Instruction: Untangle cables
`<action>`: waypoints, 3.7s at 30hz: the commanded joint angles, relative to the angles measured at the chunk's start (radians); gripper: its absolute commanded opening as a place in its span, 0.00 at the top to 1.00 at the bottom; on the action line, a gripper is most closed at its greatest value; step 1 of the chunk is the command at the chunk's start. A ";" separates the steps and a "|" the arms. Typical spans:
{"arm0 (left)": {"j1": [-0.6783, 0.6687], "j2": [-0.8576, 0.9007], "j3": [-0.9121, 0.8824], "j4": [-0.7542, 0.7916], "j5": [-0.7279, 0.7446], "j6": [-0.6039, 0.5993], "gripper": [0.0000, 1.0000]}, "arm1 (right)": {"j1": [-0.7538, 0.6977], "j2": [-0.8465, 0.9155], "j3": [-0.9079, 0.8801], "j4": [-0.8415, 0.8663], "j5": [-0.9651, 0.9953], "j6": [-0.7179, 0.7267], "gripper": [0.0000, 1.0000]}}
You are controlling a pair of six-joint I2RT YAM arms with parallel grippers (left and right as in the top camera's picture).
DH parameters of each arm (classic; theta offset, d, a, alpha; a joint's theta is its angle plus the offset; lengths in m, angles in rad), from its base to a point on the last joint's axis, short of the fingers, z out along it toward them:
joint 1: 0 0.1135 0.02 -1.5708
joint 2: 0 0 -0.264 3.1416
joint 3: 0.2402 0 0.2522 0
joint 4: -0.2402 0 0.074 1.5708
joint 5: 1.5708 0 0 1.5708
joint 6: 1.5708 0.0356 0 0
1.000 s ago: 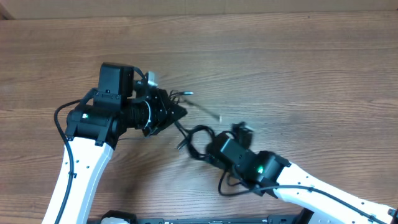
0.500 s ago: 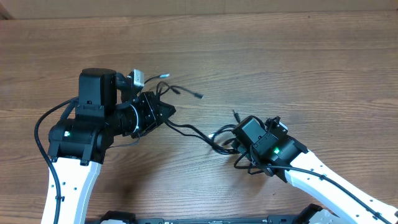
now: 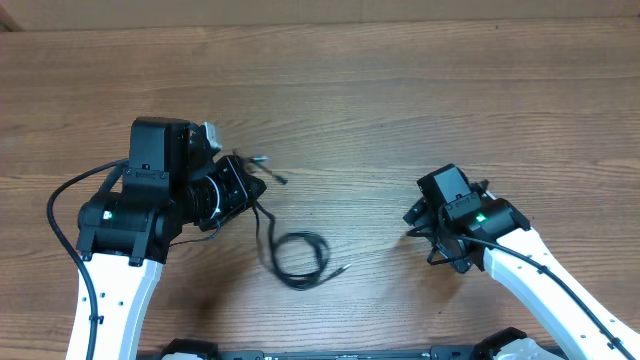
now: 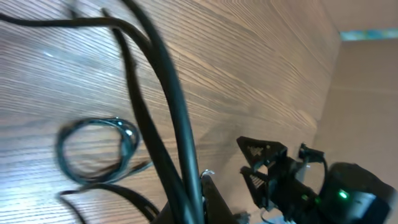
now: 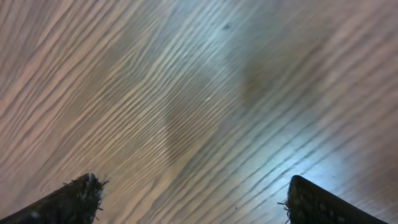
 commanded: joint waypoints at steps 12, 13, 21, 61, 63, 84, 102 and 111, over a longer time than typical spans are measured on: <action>0.010 -0.010 0.009 -0.026 -0.129 -0.072 0.96 | 0.070 -0.012 -0.007 0.304 -0.644 -0.610 0.07; 0.010 -0.010 0.009 -0.025 -0.129 -0.072 0.96 | 0.094 -0.008 -0.007 0.330 -0.616 -0.664 0.10; 0.012 -0.014 0.011 0.050 -0.116 -0.143 0.96 | 0.281 0.076 -0.007 0.485 -0.361 -0.702 0.12; 0.009 -0.190 0.056 0.193 -0.168 -0.883 0.96 | 0.623 0.090 -0.005 0.642 0.139 -0.330 0.00; 0.009 -0.190 0.056 0.190 -0.229 -0.883 0.96 | 0.625 0.072 -0.005 0.592 0.138 -0.246 0.00; 0.009 -0.191 0.056 0.193 -0.222 -1.149 0.96 | 0.707 0.196 -0.006 0.618 0.028 0.555 0.00; 0.011 -0.193 0.056 0.185 -0.257 -1.163 0.96 | 0.483 0.330 -0.006 0.584 0.154 0.387 0.96; 0.011 -0.237 0.056 0.182 -0.446 -1.134 0.96 | 0.175 0.317 -0.006 0.175 0.183 0.364 0.96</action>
